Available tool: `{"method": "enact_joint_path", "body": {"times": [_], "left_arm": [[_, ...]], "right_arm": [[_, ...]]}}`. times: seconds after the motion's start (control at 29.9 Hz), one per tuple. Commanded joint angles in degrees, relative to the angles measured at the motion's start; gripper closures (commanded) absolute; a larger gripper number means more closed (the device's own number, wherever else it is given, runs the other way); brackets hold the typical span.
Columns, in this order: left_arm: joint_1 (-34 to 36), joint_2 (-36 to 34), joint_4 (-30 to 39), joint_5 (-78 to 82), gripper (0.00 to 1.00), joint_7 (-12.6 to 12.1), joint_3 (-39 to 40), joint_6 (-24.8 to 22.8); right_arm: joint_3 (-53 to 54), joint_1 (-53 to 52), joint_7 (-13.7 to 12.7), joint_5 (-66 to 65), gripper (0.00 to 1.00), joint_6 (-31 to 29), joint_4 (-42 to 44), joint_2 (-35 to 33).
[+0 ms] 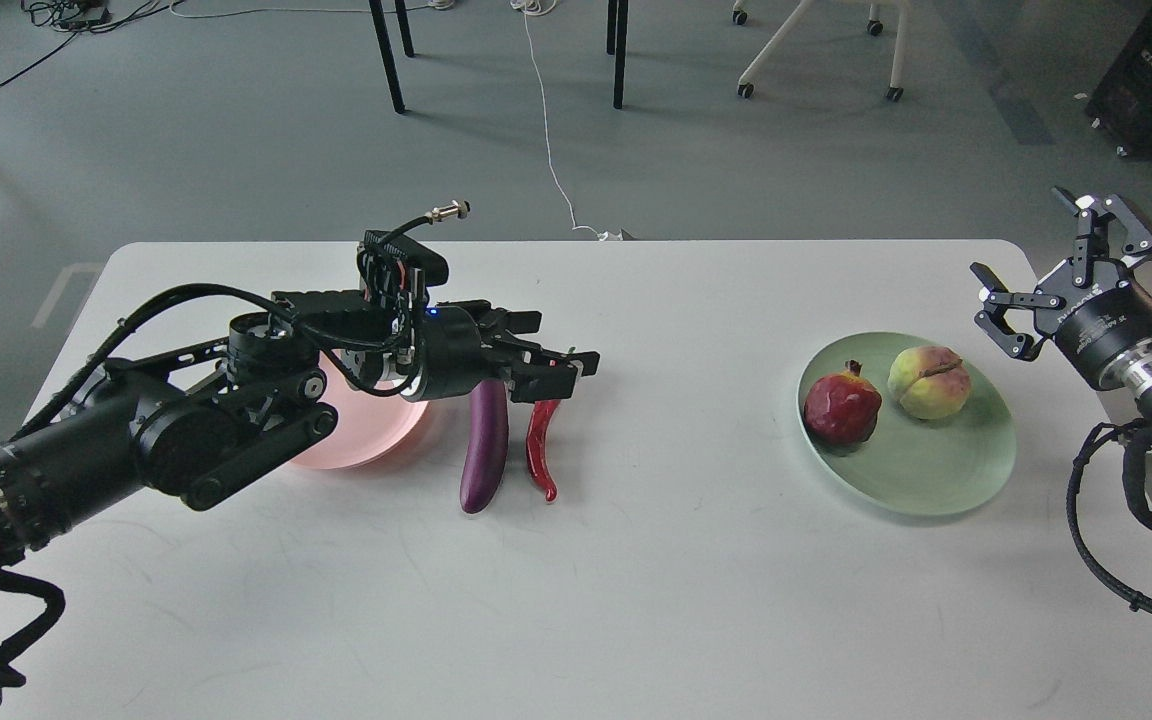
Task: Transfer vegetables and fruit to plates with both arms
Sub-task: 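Reach the left gripper over the red chili pepper and grasp it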
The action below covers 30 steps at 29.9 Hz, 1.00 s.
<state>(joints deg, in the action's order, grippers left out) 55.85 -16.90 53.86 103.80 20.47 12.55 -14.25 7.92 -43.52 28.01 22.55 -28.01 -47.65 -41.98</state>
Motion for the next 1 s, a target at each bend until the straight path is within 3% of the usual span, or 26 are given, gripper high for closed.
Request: {"method": "enact_joint_path", "body": {"times": [0.0, 0.2, 0.63, 0.83, 0.97], "left_arm": [[3.82, 4.14, -6.38, 2.53, 0.01, 0.01, -4.8, 0.02], [6.02, 10.12, -16.23, 3.07, 0.02, 0.09, -10.69, 0.02], [5.32, 16.9, -27.04, 2.98, 0.04, 0.01, -13.85, 0.8], [5.15, 16.9, -28.11, 2.46, 0.05, 0.18, -17.2, 2.48], [4.79, 16.9, -28.19, 2.19, 0.16, 0.27, -17.12, 2.3]], "right_arm": [[-0.01, 0.19, -0.01, -0.23, 0.02, 0.01, 0.02, -0.12], [0.17, 0.54, -0.01, -0.32, 0.02, 0.01, 0.02, -0.12], [0.34, 0.8, -0.01, -0.23, 0.02, 0.01, 0.1, -0.29], [0.43, 0.8, -0.01, -0.32, 0.02, 0.01, 0.1, -0.64], [0.43, 0.8, -0.01, -0.32, 0.02, 0.01, 0.1, -0.82]]}}
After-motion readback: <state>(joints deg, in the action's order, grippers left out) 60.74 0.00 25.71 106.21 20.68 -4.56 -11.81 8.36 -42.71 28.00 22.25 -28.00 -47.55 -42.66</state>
